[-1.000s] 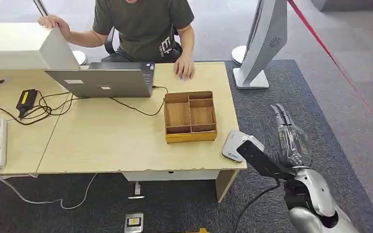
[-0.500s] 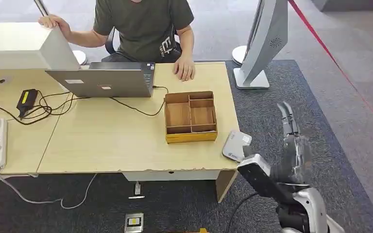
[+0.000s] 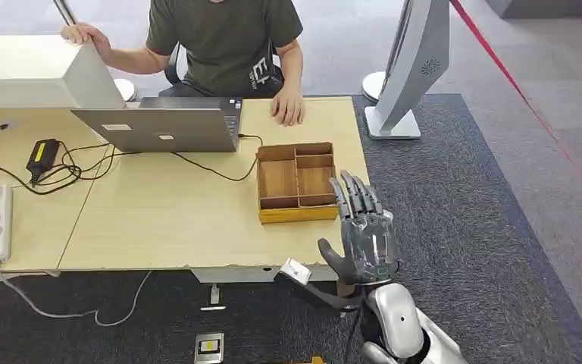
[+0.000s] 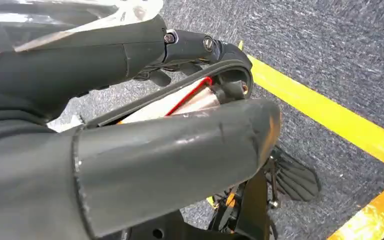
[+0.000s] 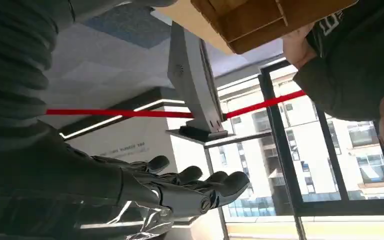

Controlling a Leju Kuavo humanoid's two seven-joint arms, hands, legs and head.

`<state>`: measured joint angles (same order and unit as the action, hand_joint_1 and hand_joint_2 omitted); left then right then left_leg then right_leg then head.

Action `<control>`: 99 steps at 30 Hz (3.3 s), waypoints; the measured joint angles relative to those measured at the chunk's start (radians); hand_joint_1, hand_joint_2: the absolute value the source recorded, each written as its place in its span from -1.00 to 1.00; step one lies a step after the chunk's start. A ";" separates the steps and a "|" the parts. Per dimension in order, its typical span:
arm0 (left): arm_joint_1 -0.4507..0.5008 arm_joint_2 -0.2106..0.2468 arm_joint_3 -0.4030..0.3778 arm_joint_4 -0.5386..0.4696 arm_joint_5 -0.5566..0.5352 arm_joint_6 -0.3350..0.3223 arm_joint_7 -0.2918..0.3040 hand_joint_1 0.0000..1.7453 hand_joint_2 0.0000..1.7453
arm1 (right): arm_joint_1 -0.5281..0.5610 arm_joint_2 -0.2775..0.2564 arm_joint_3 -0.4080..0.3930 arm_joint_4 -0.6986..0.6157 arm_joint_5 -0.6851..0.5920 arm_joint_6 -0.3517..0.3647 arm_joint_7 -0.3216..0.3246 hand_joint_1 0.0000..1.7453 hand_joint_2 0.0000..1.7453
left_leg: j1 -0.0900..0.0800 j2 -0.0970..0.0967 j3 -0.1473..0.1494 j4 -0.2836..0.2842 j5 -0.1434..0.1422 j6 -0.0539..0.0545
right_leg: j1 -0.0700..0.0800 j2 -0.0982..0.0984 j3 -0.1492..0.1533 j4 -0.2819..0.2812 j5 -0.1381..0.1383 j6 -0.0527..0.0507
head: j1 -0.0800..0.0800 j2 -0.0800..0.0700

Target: Pass the card to the sensor for recognition and then transmit it.

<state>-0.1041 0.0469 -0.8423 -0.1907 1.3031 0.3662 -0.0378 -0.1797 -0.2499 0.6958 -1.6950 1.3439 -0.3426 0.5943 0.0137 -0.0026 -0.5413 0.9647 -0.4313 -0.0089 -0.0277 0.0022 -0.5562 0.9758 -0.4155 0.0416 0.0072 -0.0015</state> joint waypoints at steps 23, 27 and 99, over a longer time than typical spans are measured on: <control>0.002 -0.008 0.042 0.000 0.066 0.004 -0.026 -1.00 -1.00 | -0.131 0.175 0.010 0.178 0.063 0.217 -0.019 -1.00 1.00 | 0.000 0.000 0.000 0.000 0.000 0.000 | 0.000 0.000 0.000 0.000 0.000 0.000 | 0.000 0.000; 0.002 -0.008 0.043 0.000 0.061 -0.004 -0.026 -1.00 -1.00 | -0.137 0.187 0.010 0.179 0.051 0.248 0.007 -1.00 1.00 | 0.000 0.000 0.000 0.000 0.000 0.000 | 0.000 0.000 0.000 0.000 0.000 0.000 | 0.000 0.000; 0.004 0.010 0.058 0.000 0.028 -0.049 -0.004 -1.00 -1.00 | -0.337 0.306 -0.024 0.753 -0.034 0.162 0.072 -1.00 1.00 | 0.000 0.000 0.000 0.000 0.000 0.000 | 0.000 0.000 0.000 0.001 0.001 -0.001 | 0.000 0.000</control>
<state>-0.1004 0.0565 -0.7843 -0.1904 1.3313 0.3174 -0.0416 -0.5165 0.0557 0.6714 -0.9423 1.3100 -0.1804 0.6668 0.0137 -0.0028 -0.5410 0.9649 -0.4309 -0.0093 -0.0276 0.0022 -0.5566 0.9763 -0.4148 0.0406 0.0072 -0.0012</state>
